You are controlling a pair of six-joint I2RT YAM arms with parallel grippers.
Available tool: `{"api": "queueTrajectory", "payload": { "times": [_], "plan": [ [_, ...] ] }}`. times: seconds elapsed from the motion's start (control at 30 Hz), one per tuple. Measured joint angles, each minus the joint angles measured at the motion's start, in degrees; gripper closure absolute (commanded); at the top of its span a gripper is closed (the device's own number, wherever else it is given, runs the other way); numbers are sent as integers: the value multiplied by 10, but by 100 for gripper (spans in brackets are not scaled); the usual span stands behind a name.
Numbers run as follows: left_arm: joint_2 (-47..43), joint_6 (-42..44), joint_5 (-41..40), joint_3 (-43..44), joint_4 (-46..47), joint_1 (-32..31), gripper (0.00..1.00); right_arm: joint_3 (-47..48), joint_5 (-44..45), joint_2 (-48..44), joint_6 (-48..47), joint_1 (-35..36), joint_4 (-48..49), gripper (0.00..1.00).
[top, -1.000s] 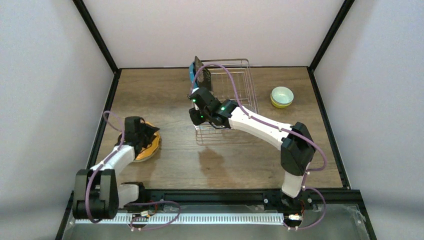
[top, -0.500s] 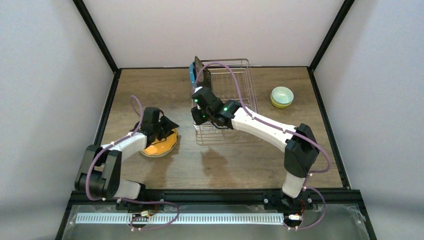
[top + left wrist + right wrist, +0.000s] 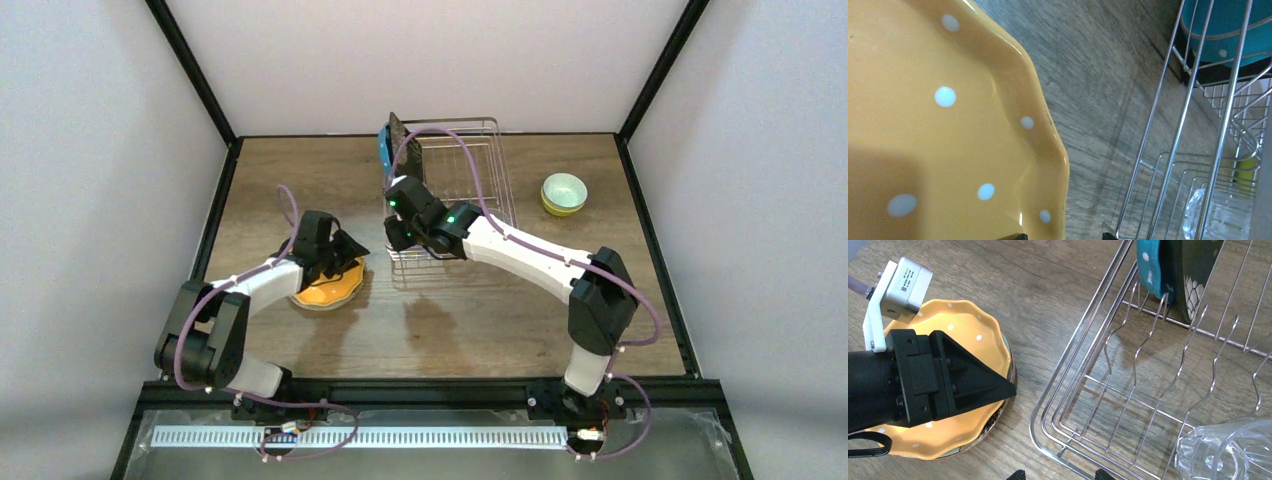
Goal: Load the mixed dishes into the dish rack
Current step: Move the plate to the center of the board.
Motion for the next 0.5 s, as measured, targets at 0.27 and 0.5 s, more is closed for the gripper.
{"api": "queueTrajectory", "payload": {
  "times": [0.27,0.5],
  "plan": [
    [-28,19,-28,46,-132,-15,11,15,0,0,-3,0,-12,19],
    [-73,26,-64,147,-203,-15,9,55,0,0,-12,0,-16,19]
  ]
}}
